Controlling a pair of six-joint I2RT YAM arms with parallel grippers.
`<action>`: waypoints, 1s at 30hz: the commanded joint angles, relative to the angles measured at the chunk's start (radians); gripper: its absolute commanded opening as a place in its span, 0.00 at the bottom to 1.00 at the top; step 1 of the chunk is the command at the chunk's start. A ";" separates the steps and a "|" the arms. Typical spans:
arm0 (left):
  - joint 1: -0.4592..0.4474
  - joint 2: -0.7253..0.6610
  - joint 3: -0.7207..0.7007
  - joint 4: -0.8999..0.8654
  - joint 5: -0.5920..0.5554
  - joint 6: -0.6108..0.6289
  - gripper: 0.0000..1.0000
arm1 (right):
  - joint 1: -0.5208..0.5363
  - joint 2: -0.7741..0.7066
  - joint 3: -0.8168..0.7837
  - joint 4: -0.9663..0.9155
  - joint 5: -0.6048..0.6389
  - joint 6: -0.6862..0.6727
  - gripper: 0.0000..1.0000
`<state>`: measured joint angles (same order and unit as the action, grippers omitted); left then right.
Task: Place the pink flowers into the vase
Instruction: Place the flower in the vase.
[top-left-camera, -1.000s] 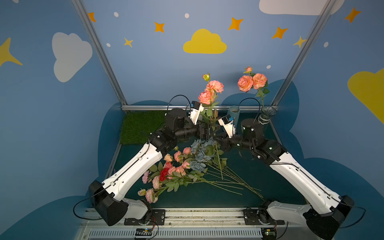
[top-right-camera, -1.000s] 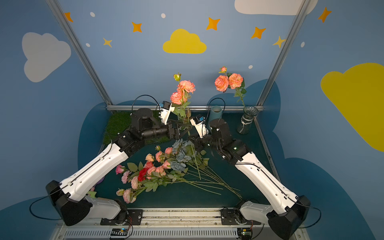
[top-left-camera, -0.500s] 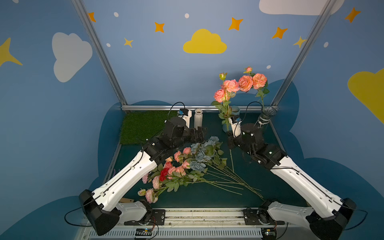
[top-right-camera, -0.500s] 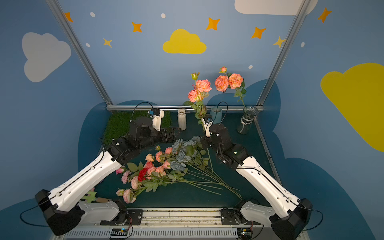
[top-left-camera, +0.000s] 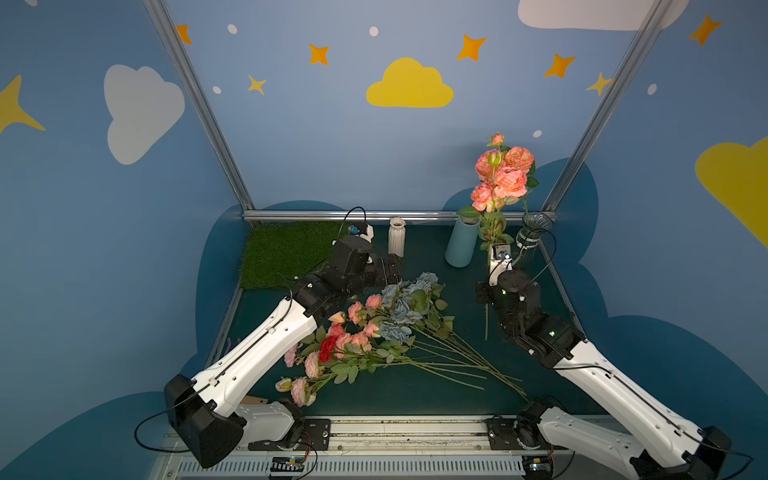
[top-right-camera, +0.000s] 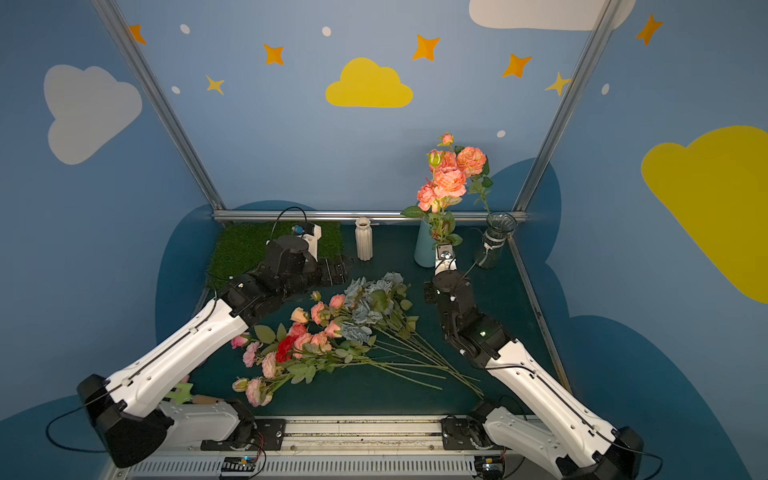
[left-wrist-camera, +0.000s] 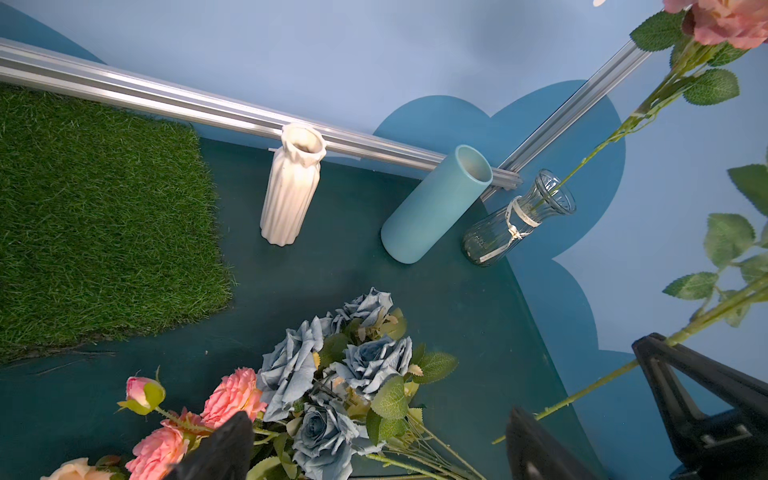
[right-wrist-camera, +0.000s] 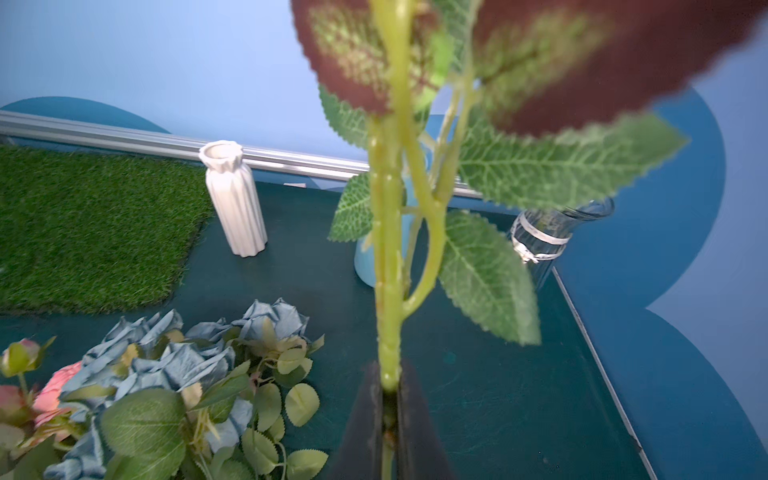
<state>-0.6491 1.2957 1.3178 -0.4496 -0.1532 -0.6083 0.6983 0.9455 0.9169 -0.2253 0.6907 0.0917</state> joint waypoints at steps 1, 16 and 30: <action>0.003 0.005 -0.006 -0.005 0.009 -0.001 0.95 | -0.013 -0.037 -0.012 0.088 0.099 -0.008 0.00; 0.023 -0.004 -0.045 0.005 0.017 0.005 0.95 | -0.197 -0.014 0.027 0.184 0.235 0.043 0.00; 0.051 0.019 -0.091 0.043 0.060 0.020 0.95 | -0.380 0.212 0.194 0.606 0.277 -0.089 0.00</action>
<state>-0.6086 1.2987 1.2392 -0.4355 -0.1192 -0.6048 0.3401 1.1305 1.0542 0.2138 0.9409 0.0517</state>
